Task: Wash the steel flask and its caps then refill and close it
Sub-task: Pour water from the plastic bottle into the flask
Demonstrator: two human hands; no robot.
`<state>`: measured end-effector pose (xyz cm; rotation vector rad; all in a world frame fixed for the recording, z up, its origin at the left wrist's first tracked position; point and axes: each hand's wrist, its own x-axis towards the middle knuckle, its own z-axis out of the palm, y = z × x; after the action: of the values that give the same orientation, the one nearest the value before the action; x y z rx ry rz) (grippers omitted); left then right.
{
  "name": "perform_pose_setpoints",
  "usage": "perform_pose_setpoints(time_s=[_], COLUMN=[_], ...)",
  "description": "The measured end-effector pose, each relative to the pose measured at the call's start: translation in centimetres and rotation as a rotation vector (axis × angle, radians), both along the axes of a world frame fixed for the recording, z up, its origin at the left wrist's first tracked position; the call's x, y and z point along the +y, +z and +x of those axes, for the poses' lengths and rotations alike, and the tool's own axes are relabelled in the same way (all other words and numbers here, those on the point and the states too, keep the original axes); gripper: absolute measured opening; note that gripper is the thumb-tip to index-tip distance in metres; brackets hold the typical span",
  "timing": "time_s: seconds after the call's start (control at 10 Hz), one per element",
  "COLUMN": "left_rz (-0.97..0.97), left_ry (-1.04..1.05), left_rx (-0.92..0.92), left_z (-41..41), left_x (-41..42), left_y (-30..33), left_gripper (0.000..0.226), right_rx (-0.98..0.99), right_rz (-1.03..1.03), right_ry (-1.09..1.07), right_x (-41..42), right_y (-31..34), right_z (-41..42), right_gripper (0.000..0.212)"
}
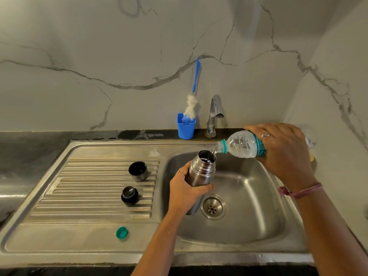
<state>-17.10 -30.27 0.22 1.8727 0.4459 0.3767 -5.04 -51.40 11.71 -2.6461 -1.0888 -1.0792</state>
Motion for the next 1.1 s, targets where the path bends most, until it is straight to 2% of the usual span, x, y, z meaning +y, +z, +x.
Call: perform_pose_setpoints(time_s=[1.1], left_rz=[-0.037], left_ry=[0.013], left_rx=[-0.026], left_z=[-1.0], left_x=[0.5], left_y=[0.6], left_gripper=[0.081], right_rx=[-0.09], right_rz=[-0.064], right_ry=[0.045], right_x=[1.4], right_y=[1.0], right_z=[-0.6], right_gripper=[0.063])
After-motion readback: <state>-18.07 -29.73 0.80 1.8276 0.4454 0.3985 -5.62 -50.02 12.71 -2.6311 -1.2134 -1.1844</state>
